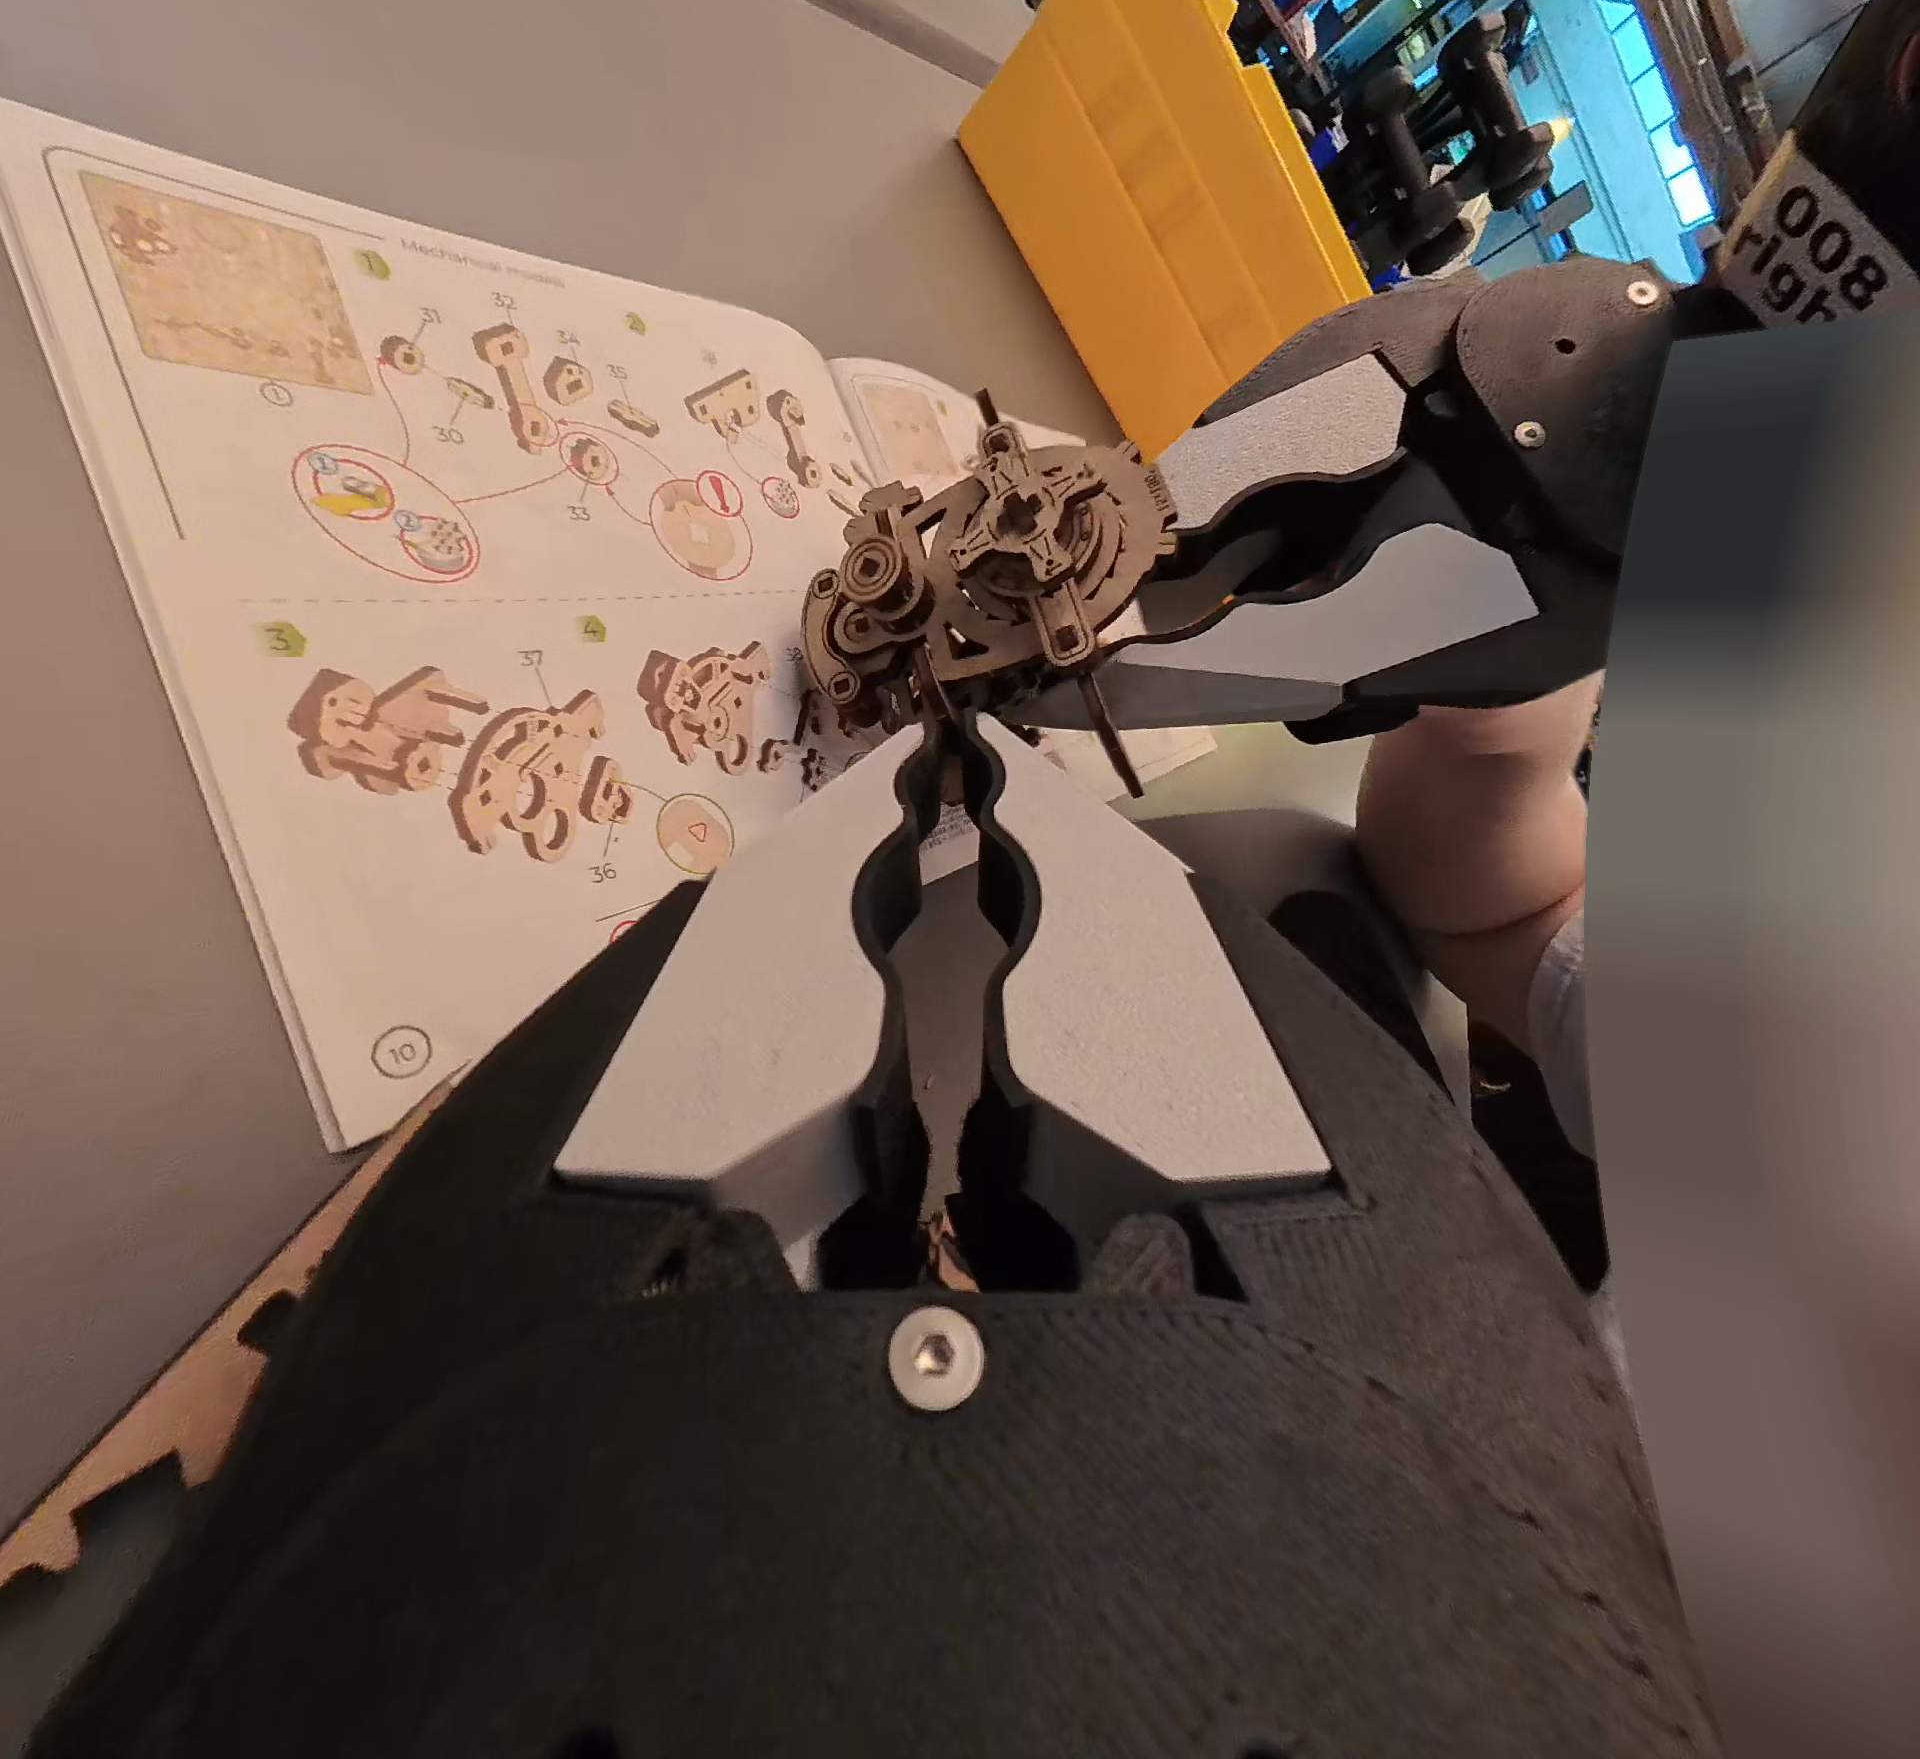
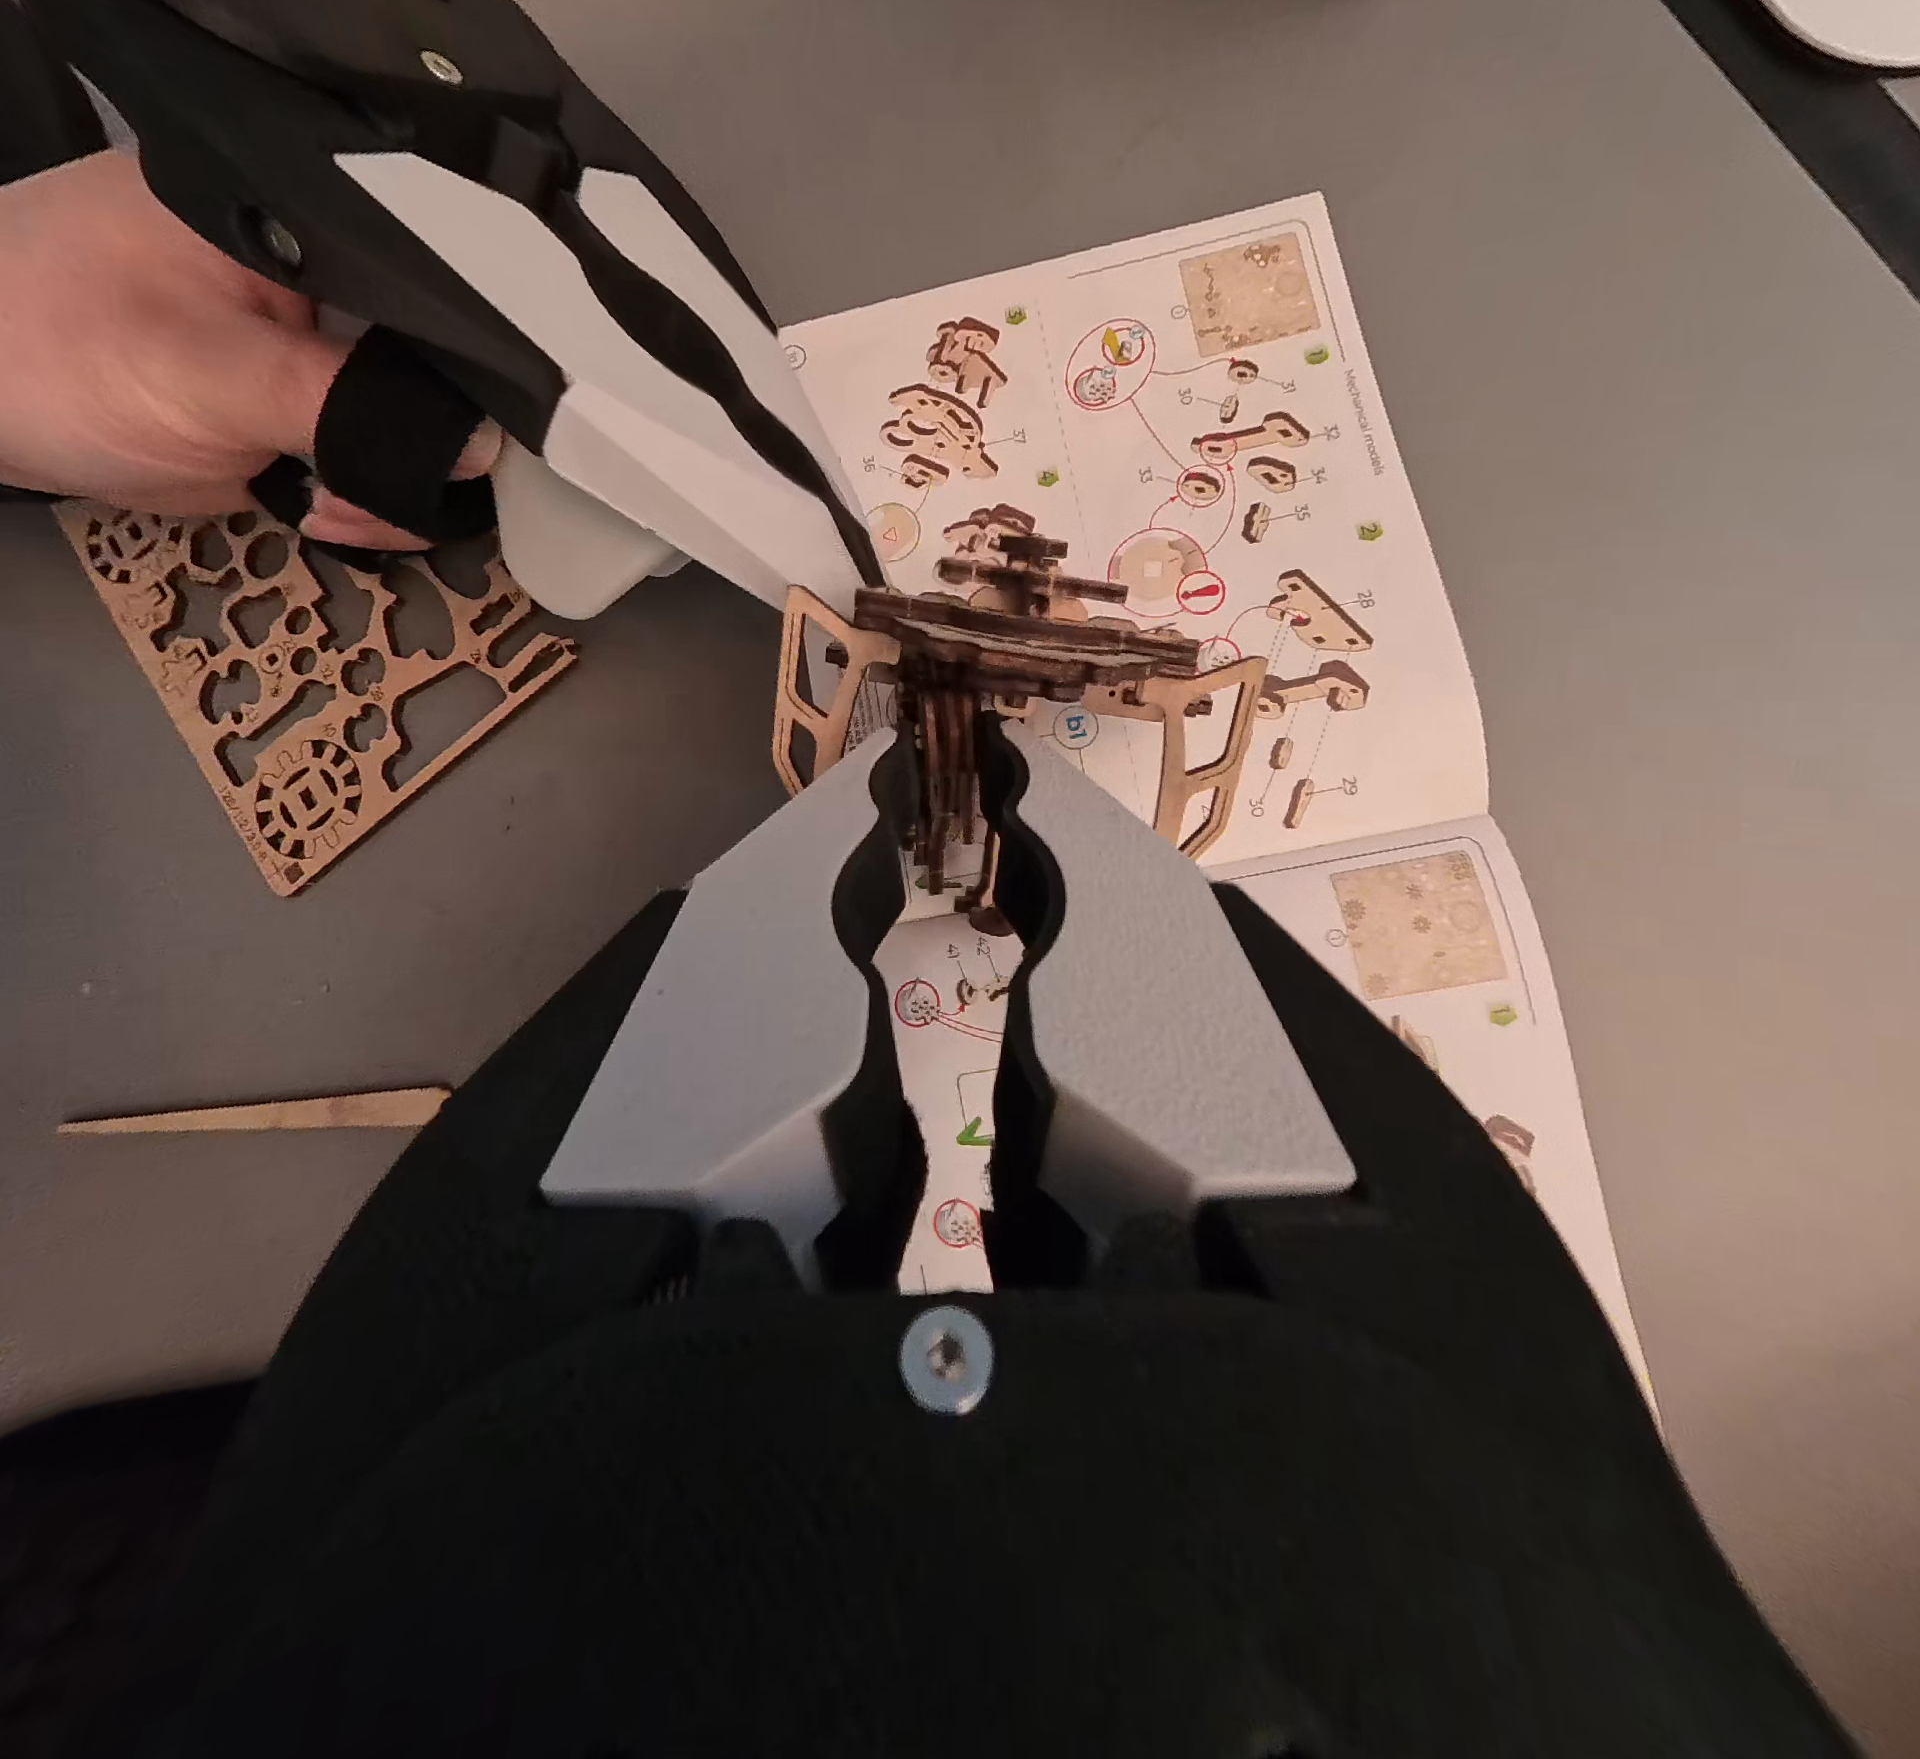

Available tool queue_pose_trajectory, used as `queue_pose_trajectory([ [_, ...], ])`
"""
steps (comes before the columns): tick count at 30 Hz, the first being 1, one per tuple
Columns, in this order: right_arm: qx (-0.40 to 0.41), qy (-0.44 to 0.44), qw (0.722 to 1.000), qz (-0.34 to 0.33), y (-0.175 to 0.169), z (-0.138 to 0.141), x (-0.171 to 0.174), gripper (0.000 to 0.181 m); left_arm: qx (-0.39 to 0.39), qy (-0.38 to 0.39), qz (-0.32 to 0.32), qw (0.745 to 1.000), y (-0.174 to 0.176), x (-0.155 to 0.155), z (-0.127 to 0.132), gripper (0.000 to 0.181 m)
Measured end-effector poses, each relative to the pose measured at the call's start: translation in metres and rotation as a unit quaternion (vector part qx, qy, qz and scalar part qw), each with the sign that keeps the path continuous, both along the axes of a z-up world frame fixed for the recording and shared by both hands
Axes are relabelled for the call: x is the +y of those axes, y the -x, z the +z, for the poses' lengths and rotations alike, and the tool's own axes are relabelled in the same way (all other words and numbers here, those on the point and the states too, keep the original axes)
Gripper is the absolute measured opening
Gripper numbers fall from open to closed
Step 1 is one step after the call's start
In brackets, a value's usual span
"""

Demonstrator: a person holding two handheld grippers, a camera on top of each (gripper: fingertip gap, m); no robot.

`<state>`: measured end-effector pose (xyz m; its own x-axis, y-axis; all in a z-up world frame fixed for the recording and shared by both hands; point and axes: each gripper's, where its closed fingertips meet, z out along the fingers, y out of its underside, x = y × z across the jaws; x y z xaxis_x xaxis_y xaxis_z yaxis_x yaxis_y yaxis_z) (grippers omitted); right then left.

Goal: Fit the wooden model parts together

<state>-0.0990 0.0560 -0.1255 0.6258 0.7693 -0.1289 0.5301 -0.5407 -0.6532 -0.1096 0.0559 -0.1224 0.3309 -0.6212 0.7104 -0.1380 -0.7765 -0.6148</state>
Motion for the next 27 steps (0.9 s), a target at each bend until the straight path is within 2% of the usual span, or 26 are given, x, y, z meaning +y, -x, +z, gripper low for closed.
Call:
queue_pose_trajectory([
  [11,-0.051,-0.025,0.998,-0.002,-0.0013,-0.0018,-0.0029,0.009,0.054,-0.061,0.008,0.997,-0.002,-0.0036,-0.0056,0.001],
  [18,-0.087,-0.054,0.995,0.007,-0.0022,-0.0017,-0.004,0.01,0.065,-0.072,0.004,0.995,-0.0025,-0.0045,-0.0067,0.001],
  [27,-0.043,-0.033,0.998,0.026,-0.0016,-0.002,-0.0013,0.01,0.04,-0.002,-0.012,0.999,-0.0004,0.0001,-0.006,0.002],
])
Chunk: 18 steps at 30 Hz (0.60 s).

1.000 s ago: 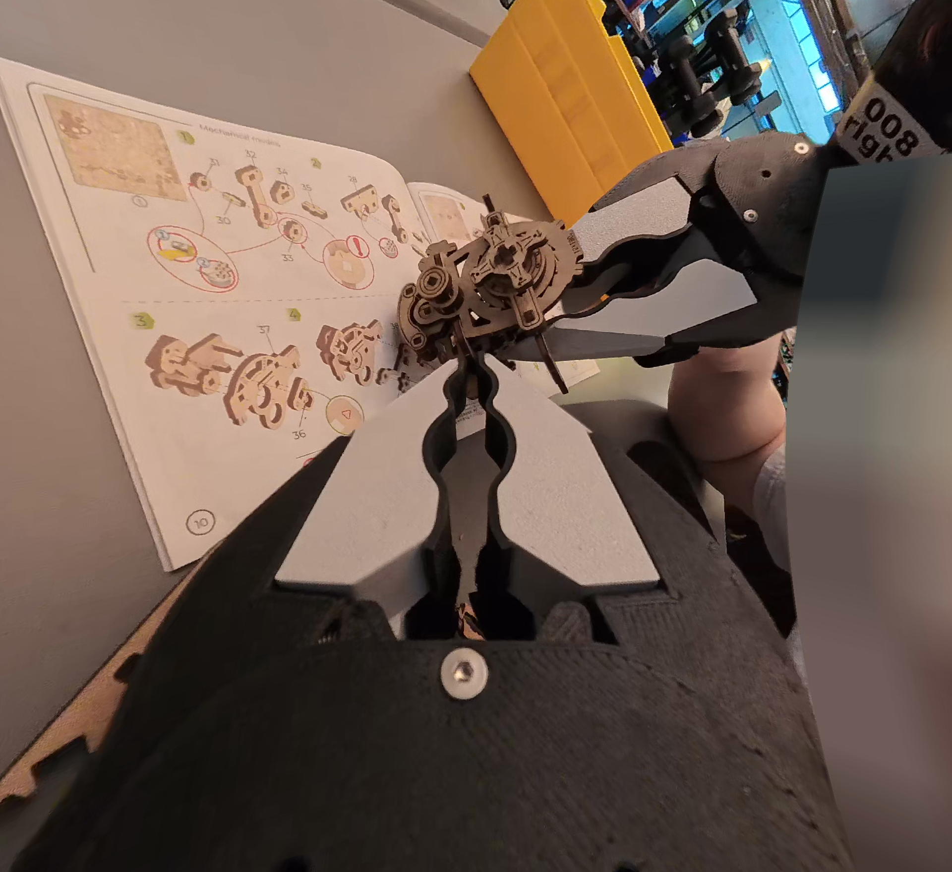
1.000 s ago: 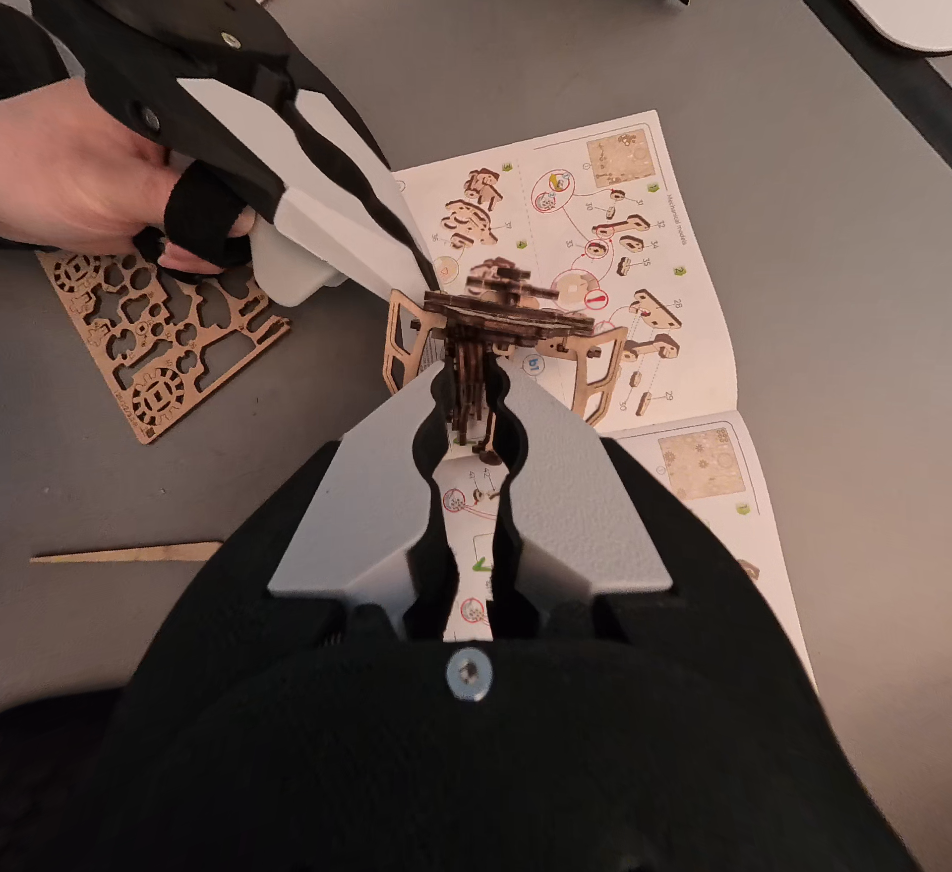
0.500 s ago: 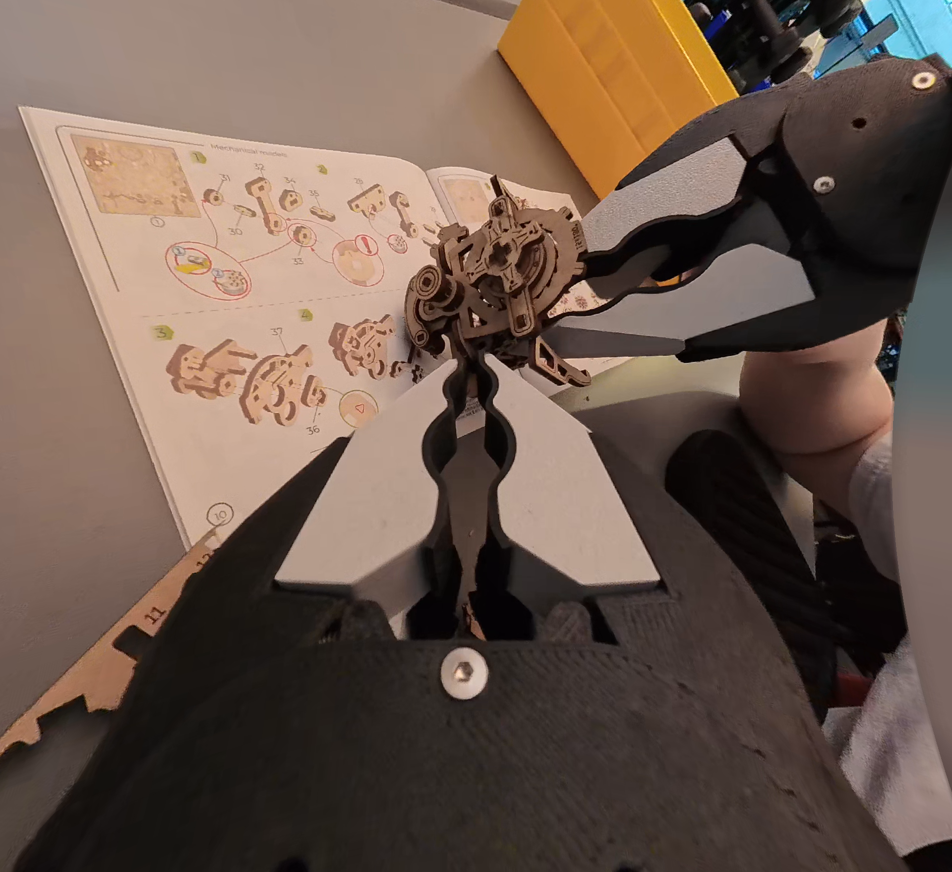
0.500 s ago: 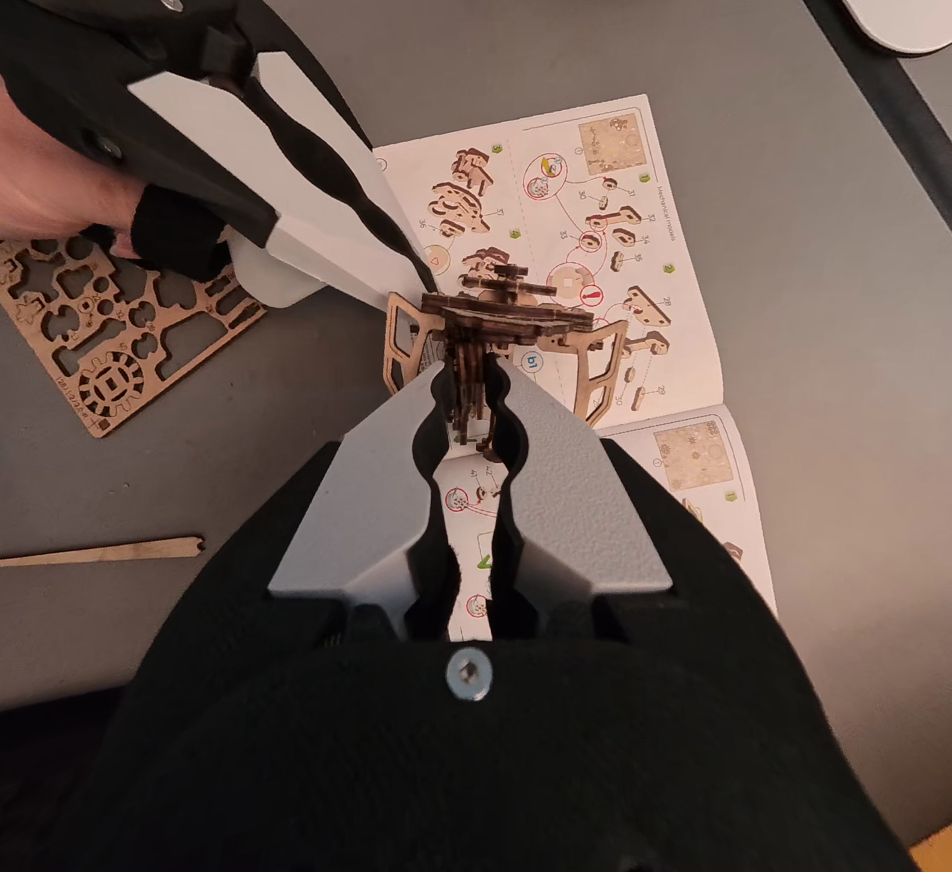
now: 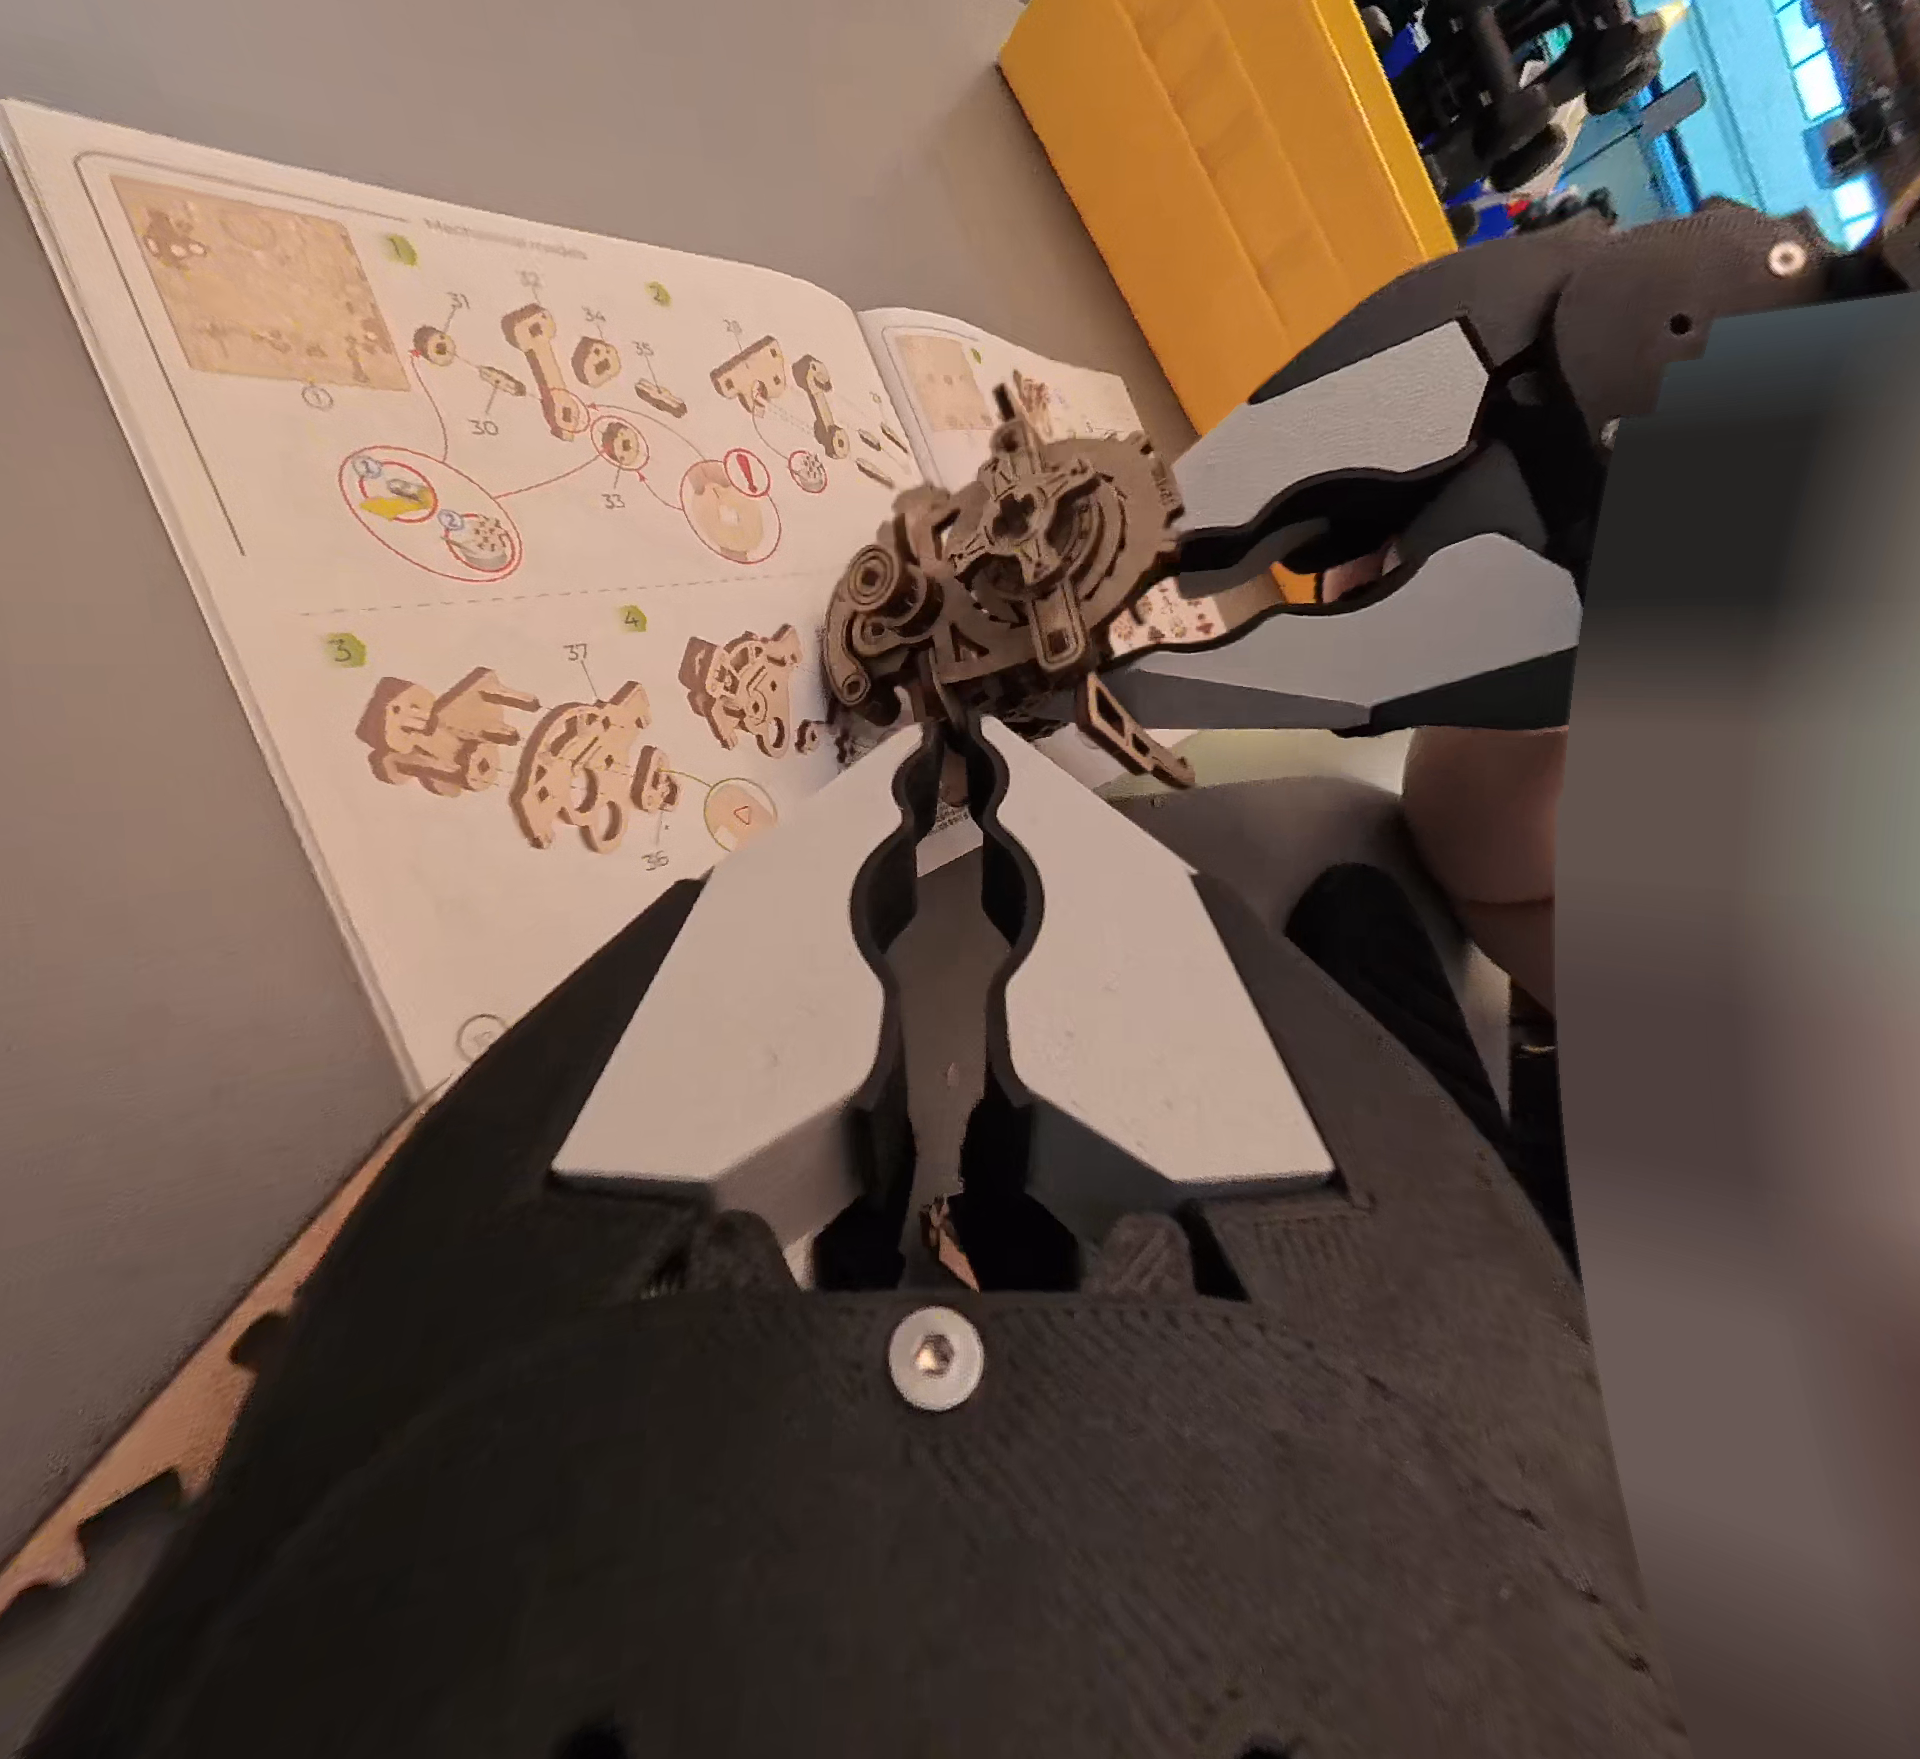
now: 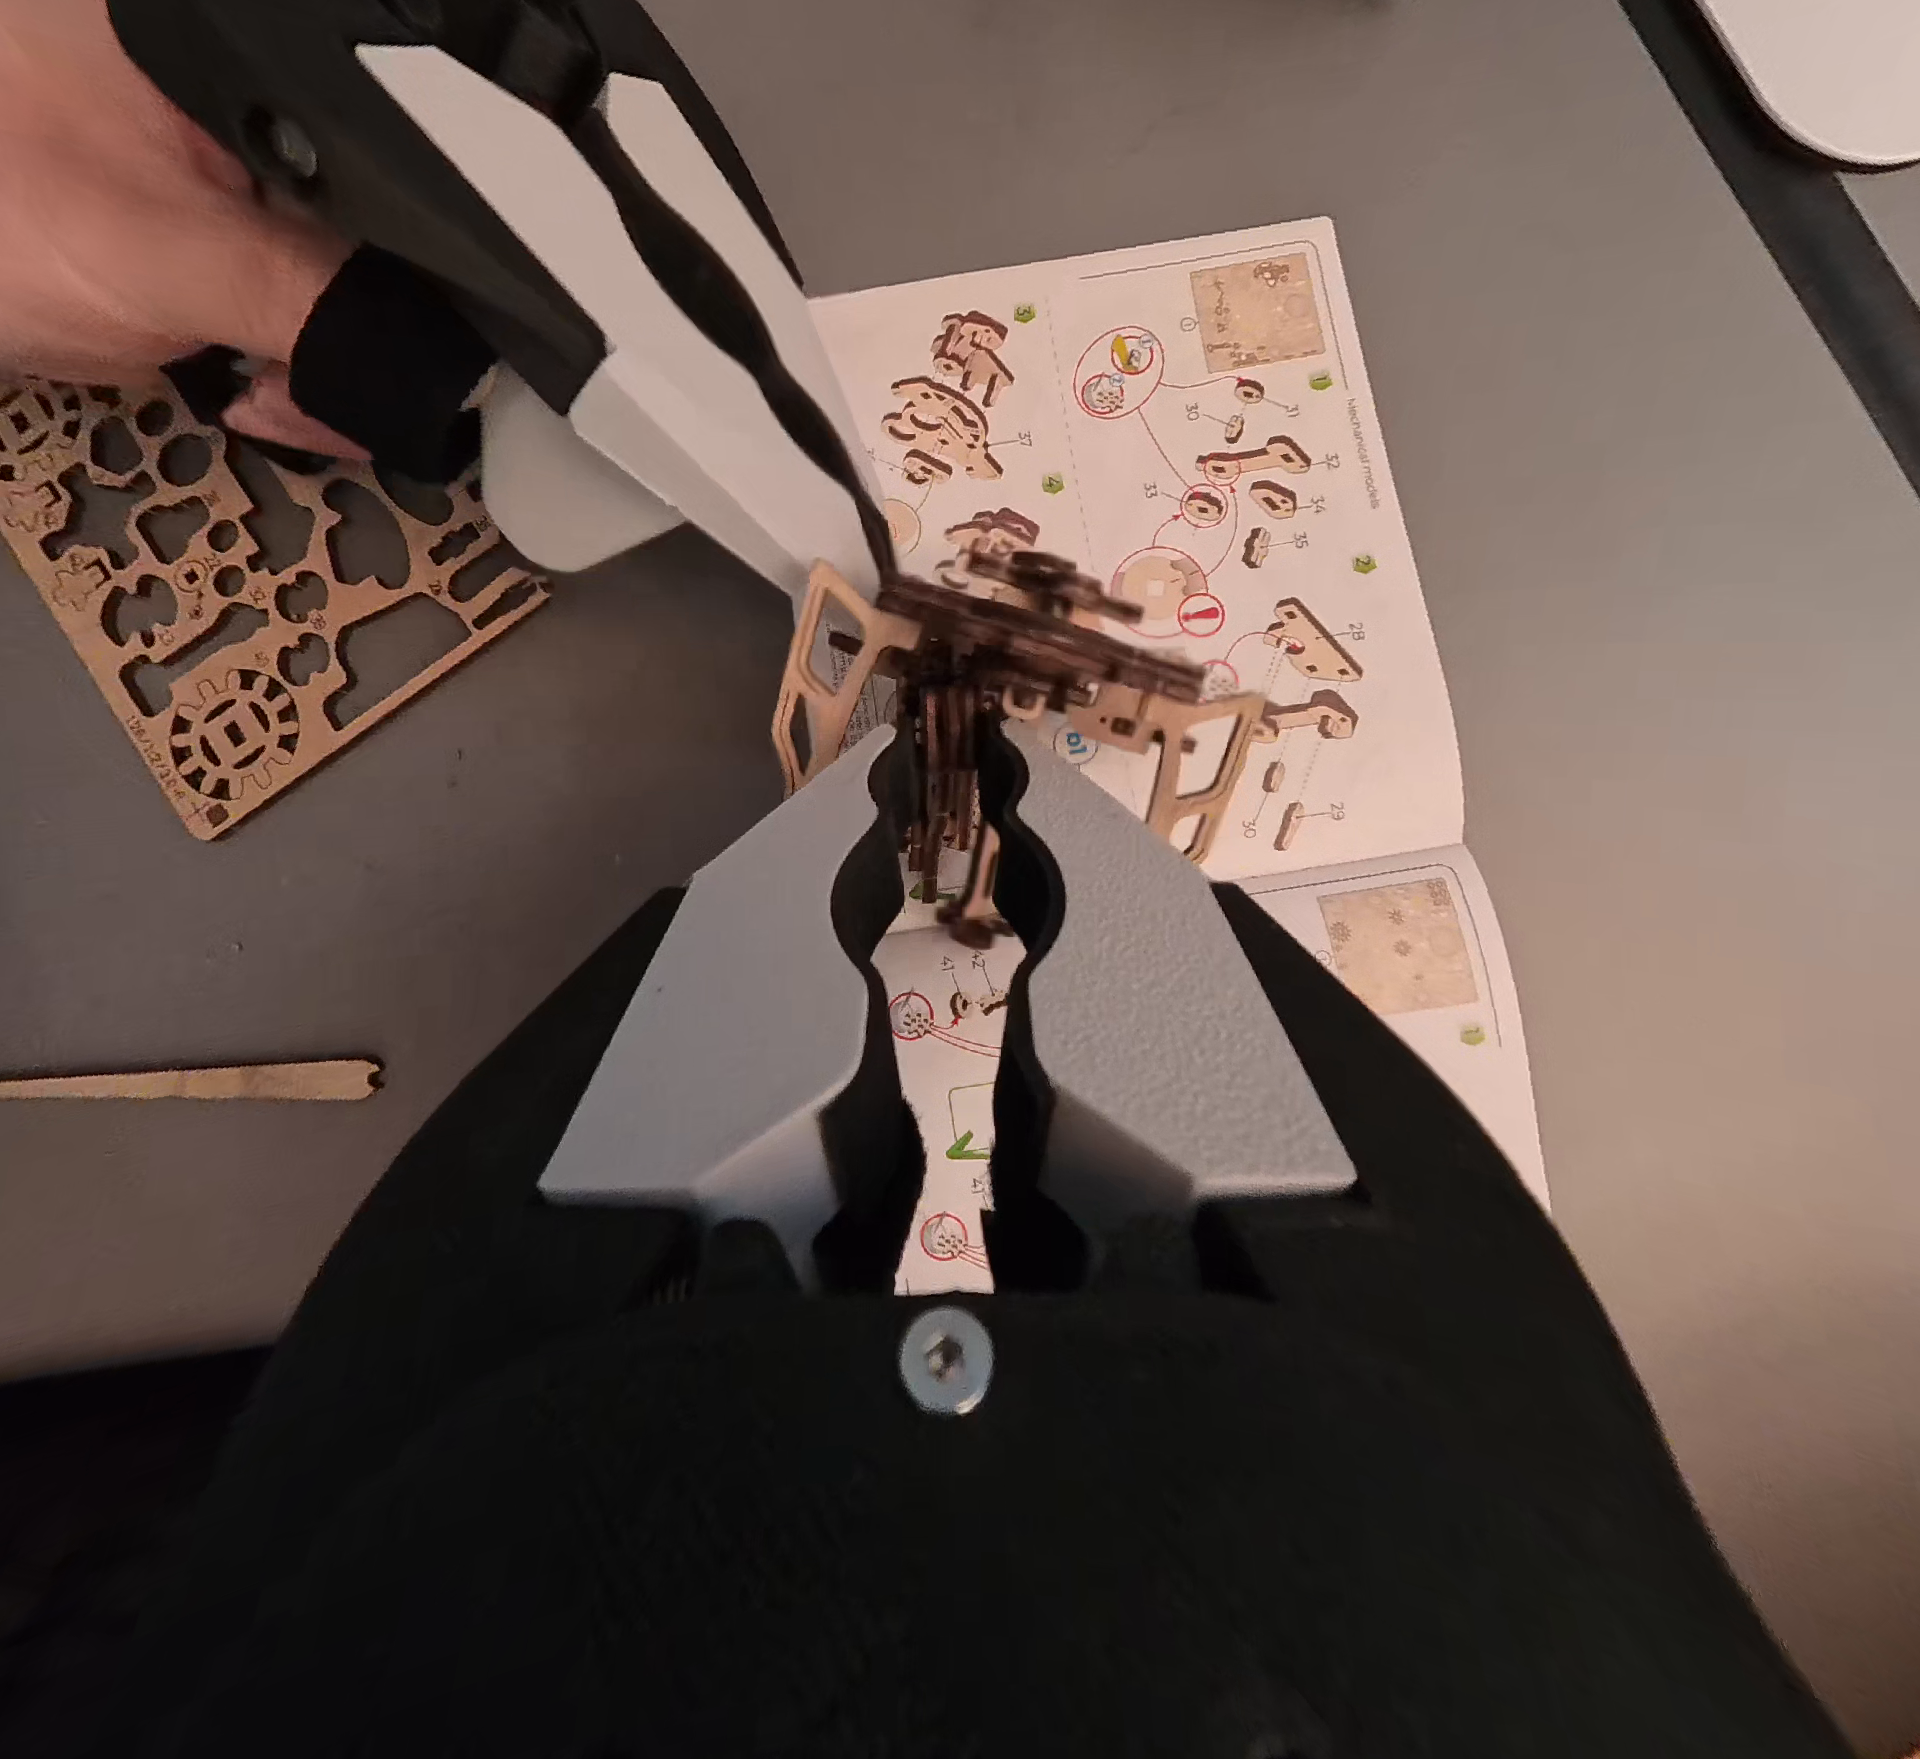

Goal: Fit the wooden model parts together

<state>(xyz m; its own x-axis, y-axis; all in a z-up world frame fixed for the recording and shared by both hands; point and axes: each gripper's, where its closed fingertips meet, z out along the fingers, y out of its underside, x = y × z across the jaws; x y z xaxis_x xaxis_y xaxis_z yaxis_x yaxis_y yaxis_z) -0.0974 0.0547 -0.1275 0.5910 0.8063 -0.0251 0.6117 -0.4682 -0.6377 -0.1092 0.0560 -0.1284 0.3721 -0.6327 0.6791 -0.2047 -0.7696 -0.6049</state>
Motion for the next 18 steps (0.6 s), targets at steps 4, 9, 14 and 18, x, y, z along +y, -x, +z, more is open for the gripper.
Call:
queue_pose_trajectory([
  [4,0.001,-0.002,1.0,0.004,0.001,0.0,0.0,0.01,-0.025,0.035,0.0,0.999,0.004,0.004,0.006,0.0],
  [9,0.009,0.008,1.0,0.0,0.0,0.0,0.001,0.01,-0.023,0.053,-0.014,0.998,0.002,0.007,0.004,0.002],
  [14,0.021,0.031,0.999,-0.011,-0.001,-0.001,0.002,0.01,-0.006,0.049,-0.019,0.999,0.002,0.007,0.0,0.002],
  [18,0.037,0.059,0.998,-0.014,-0.002,-0.001,0.003,0.01,0.008,0.039,-0.019,0.999,0.001,0.006,-0.004,0.009],
])
